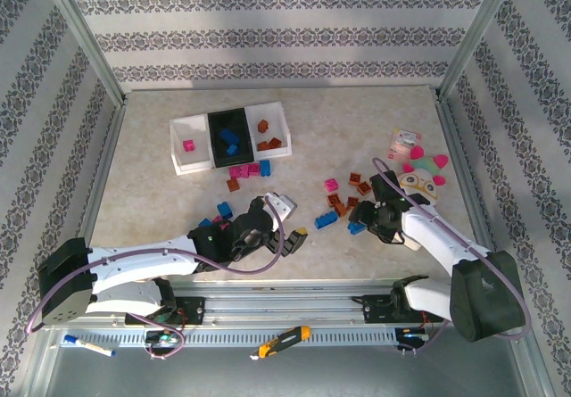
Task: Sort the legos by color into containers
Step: Pick up the lego from the bottom-right of the table.
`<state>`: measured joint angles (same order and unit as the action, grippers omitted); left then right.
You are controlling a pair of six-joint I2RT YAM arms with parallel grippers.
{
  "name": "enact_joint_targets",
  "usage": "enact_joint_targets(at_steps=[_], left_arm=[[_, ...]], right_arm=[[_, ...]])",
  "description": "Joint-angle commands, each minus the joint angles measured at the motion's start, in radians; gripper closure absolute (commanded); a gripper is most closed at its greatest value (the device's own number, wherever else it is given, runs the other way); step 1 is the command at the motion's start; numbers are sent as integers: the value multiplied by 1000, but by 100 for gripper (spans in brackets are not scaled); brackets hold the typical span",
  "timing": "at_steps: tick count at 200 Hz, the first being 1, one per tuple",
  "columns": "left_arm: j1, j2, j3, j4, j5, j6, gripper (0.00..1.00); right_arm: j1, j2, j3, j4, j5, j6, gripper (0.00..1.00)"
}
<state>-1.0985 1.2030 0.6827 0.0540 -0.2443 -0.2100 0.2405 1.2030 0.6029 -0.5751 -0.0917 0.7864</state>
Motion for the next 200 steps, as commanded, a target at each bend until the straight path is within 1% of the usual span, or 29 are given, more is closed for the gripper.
enact_joint_targets(at_steps=[1, 48, 87, 113, 124, 130, 155, 179, 200], left_arm=[[-12, -12, -6, 28, 3, -26, 1], [-12, -16, -16, 29, 17, -29, 1], [-13, -25, -23, 30, 22, -17, 1], [-12, -45, -44, 28, 15, -22, 1], [-12, -62, -60, 29, 1, -38, 1], [-12, -72, -68, 30, -5, -44, 1], [-12, -134, -99, 14, -51, -70, 1], [-13, -209, -125, 11, -43, -20, 1], [-12, -271, -117, -53, -29, 18, 1]], right_arm=[[16, 21, -23, 58, -8, 99, 27], [39, 62, -26, 103, -2, 153, 27], [50, 108, -31, 107, -9, 176, 45], [53, 99, -32, 102, -5, 176, 61], [55, 86, -27, 92, 3, 169, 69], [59, 77, -18, 82, 9, 164, 71], [84, 37, 24, 51, 32, 115, 72], [141, 22, 83, 50, 42, 34, 72], [205, 44, 158, 62, 46, -30, 72]])
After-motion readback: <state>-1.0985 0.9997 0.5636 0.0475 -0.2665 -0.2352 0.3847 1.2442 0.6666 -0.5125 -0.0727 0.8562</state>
